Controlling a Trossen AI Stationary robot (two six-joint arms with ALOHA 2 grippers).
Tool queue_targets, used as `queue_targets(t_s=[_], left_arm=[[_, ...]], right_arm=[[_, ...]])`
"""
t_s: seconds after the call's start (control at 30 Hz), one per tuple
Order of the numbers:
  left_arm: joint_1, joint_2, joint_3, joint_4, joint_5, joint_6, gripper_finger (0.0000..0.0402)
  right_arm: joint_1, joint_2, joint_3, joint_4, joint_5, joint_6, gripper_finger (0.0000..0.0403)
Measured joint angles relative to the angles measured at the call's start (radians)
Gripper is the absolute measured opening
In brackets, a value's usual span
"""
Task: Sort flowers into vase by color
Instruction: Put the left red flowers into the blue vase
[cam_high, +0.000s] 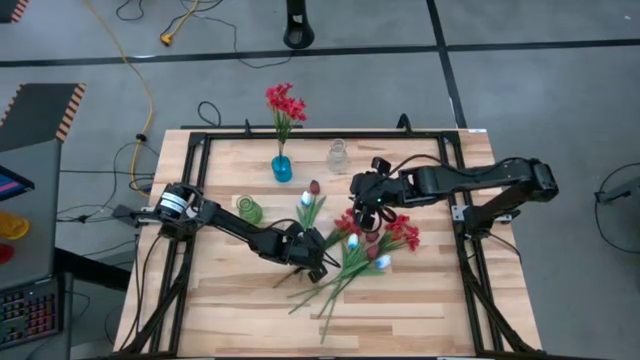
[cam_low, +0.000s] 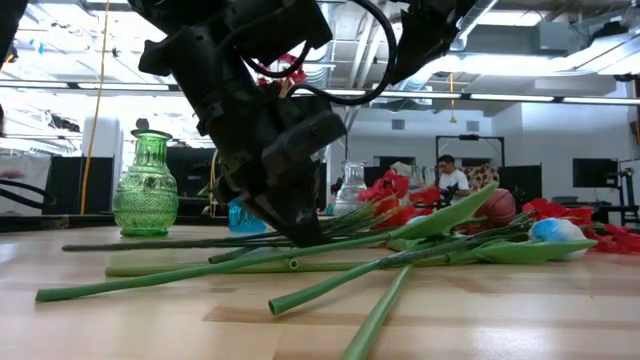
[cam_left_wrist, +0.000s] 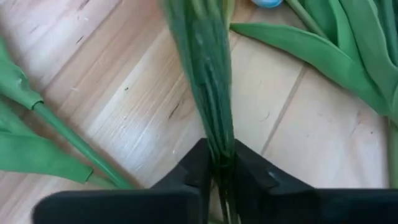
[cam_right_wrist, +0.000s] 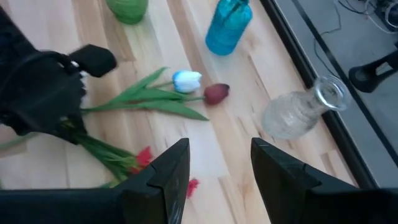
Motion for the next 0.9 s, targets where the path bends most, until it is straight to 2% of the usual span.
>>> queue_targets(t_s=[0.13,0.43,0.73,0.8,0.9], left_arm=[[0.002,-0.019,-0.002,0.008,0.005,-0.002,0.0007],[0.032,-0.105,-0.002,0.018,-0.021,0.044,0.0010],[0.101,-0.188,-0.001,0.019,-0.132,0.100,0.0009],[0.118,-0.207,-0.001,0.027,-0.162,0.117,0.0009],[0.140,-0.234,-0.001,0.060,-0.203,0.170,0.0009]], right_arm=[[-0.023,-0.006,0.001,-0.035,0.004,0.000,0.0196],[-0.060,-0.026,0.001,-0.072,-0.002,0.000,0.0196],[-0.068,-0.170,-0.004,-0.140,-0.003,0.006,0.0196],[-0.068,-0.225,-0.050,-0.097,0.007,0.003,0.0196],[-0.069,-0.330,-0.191,0.016,0.015,0.005,0.0196]])
